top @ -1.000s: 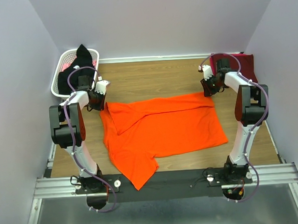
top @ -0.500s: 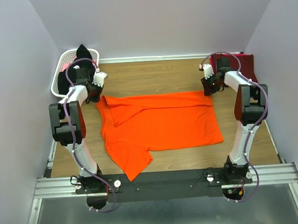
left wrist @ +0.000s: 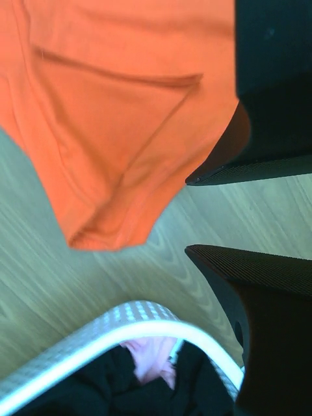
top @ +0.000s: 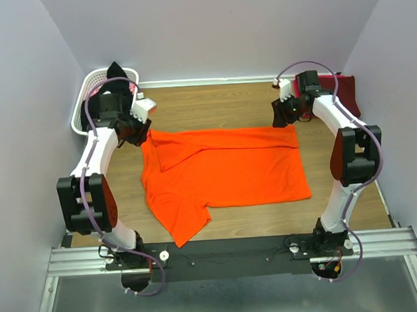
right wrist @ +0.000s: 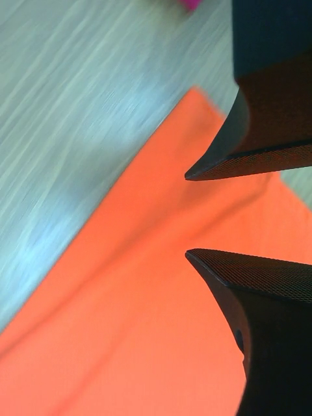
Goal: Fold and stack the t-shirts
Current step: Fold the flattened tshirt in 1/3 of the way
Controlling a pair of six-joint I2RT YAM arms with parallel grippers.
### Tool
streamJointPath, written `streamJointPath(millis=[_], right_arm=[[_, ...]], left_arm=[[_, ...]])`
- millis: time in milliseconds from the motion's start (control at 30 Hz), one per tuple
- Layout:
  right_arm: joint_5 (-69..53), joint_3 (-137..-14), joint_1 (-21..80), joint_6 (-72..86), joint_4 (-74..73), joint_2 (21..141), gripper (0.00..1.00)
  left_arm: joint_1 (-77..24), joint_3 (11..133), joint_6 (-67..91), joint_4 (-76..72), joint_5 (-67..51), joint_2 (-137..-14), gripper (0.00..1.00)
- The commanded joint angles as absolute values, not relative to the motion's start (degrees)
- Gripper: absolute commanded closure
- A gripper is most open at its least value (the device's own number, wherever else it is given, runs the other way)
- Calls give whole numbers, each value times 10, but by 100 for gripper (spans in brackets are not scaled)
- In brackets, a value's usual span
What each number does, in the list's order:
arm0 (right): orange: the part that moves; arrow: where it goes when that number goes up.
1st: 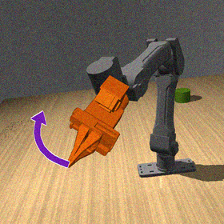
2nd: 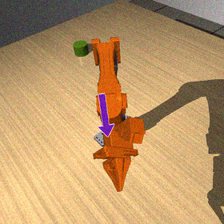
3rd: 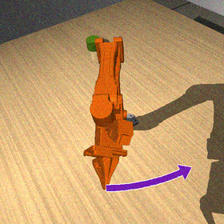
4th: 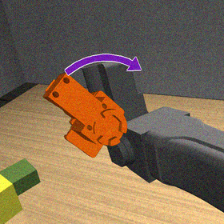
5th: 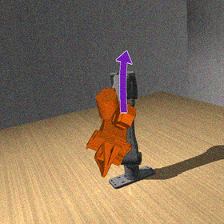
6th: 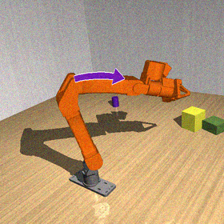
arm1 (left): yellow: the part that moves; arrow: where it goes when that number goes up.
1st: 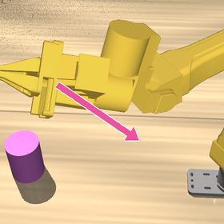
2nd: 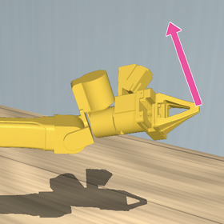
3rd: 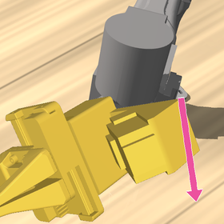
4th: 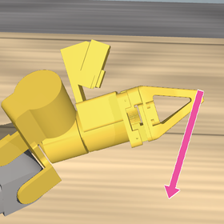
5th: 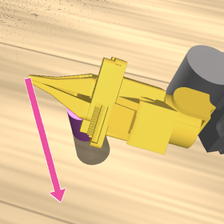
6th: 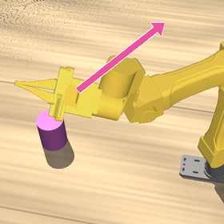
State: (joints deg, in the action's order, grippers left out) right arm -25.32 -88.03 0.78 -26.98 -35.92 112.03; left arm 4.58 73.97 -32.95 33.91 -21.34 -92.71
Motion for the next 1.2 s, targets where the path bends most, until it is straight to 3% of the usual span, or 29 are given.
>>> streamJointPath(millis=[0, 267, 600, 733, 933, 1167], right_arm=[[-319, -894, 59, -228, -388, 1104, 47], [-382, -981, 167, -132, -382, 1186, 47], [-425, -1127, 259, -25, -332, 1336, 47], [-425, -1162, 283, -2, -315, 1372, 46], [-434, -1201, 313, 37, -294, 1411, 46], [-432, -1228, 337, 52, -280, 1441, 46]], left_arm=[[4, 681, -358, 385, -264, -909, 50], [-67, 594, -326, 345, -277, -918, 49], [-76, 572, -310, 319, -248, -944, 51], [-76, 567, -314, 316, -250, -948, 60], [-76, 562, -313, 314, -264, -947, 86], [-76, 566, -313, 318, -266, -944, 89]])
